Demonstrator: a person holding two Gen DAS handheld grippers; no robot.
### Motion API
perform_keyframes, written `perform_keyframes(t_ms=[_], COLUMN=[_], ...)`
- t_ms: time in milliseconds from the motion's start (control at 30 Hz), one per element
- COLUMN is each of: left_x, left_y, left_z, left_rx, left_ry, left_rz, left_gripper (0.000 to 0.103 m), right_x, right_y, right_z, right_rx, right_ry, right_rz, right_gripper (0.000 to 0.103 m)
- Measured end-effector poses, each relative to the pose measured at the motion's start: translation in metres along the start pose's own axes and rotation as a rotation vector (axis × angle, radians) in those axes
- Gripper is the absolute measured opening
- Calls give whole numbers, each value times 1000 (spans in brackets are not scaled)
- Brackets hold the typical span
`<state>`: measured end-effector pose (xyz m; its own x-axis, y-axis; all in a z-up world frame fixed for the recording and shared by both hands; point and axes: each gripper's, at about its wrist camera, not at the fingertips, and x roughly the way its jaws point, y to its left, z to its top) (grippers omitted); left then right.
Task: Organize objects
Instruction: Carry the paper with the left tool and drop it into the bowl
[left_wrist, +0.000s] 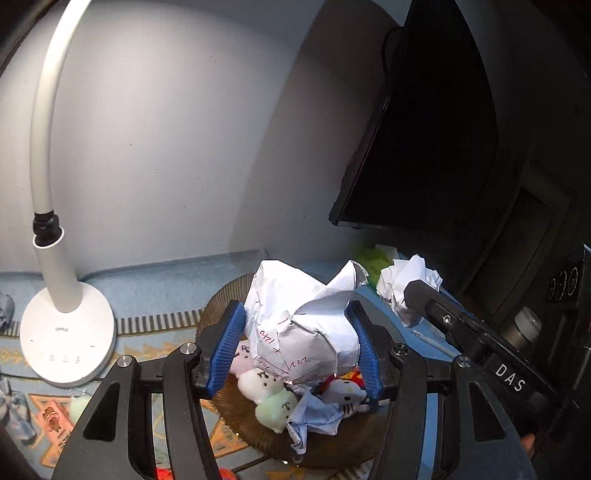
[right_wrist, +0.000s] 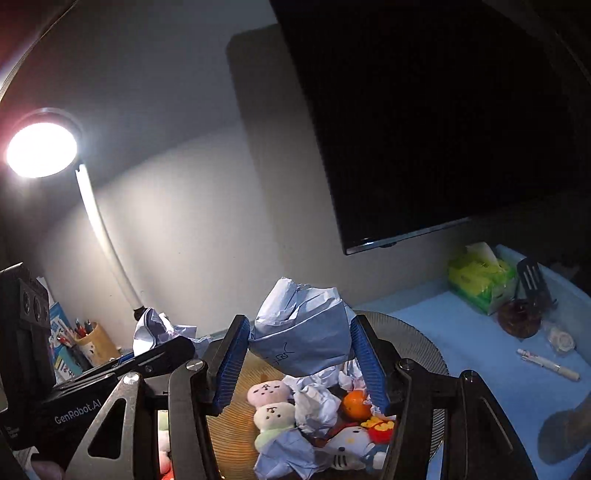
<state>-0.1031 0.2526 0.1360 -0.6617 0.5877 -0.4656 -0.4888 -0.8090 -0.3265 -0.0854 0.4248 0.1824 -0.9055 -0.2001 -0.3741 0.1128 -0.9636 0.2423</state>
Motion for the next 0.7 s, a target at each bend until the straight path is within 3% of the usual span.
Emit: perform_keyframes(t_ms=[233,567,633,700], left_x=[25,39,38,37], left_y=[3,3,2,4], left_z=[-20,-32,-34,-34], left_rx=[41,73,80,67], left_ry=[32,68,63,63], left_rz=[41,68,70,64], left_gripper=[54,55,61,84], right_x=[16,35,37,39], right_y=[-18,-43,-42,-41], right_z=[-11,-22,-24,-25], right_rx=[2,81,72,66], right_ry=[-36,38,46,50], right_rz=[-37,-45,-54,-65], right_gripper=[56,56,57,62])
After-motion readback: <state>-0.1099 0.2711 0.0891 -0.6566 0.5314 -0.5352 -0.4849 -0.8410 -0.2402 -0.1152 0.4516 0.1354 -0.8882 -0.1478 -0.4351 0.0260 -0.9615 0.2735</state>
